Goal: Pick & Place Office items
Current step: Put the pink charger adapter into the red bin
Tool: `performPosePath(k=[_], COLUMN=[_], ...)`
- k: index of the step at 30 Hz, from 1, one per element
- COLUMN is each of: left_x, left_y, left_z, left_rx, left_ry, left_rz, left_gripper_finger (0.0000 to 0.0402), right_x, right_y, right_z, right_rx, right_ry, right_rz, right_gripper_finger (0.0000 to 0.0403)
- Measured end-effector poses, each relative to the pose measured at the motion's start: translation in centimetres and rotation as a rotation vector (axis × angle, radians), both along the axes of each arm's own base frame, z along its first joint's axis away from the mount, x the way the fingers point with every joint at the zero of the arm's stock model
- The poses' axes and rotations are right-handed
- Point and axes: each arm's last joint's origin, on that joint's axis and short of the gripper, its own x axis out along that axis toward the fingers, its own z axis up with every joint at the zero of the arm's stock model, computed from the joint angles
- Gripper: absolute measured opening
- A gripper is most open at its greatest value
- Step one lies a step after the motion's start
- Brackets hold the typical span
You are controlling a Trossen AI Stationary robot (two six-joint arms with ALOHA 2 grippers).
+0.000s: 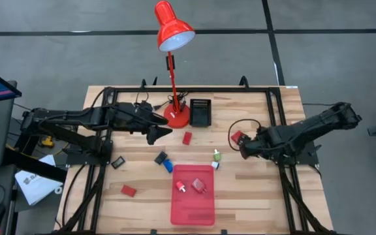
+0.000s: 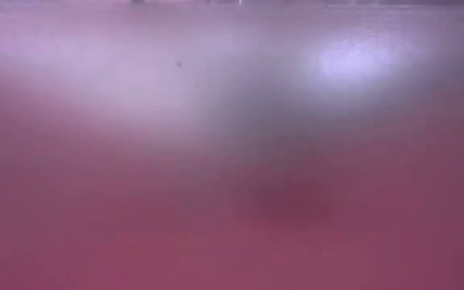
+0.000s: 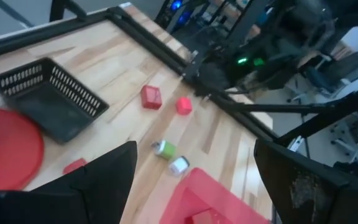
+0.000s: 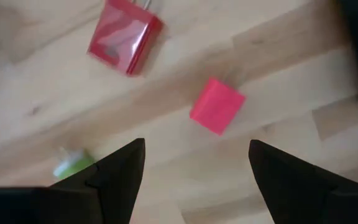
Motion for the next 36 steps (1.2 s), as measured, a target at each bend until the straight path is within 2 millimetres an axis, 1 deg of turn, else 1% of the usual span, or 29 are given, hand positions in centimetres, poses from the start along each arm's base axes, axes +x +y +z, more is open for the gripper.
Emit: performPosePath(k=[4,9,14,18,26,36], left_x=[-0.4,-0.8,-1.3,-1.3,-1.3,-1.3], left_y=[0.0,0.0,0.0,0.0,0.0,0.0], left_z=[0.7,1.4,1.7,1.9,1.9,1.9], left_rx=[0.009,0.016,0.019,0.021,0.018,0.001], left_ry=[-0.044,-0.101,-0.109,-0.123,-0.125,-0.131], left_rz=[-0.009,-0.011,-0.012,-0.012,-0.023,-0.019], left_gripper_finger=[0.032,0.032,0.032,0.032,0.032,0.032], right_x=[0.2,-0.1,-0.3,0.2,1.3,2.0], right_y=[-0.4,-1.4,-2.2,-2.6,-2.5,-2.6], right_z=[-1.8,-3.6,-4.4,-4.9,-6.9,-8.3], right_rx=[0.071,0.107,0.117,0.119,0.128,0.094], right_ry=[-0.032,0.011,0.058,0.067,0.163,0.198], right_rz=[-0.042,-0.099,-0.147,-0.176,-0.159,-0.16], right_gripper_finger=[0.0281,0.0281,0.0281,0.0281,0.0281,0.0281])
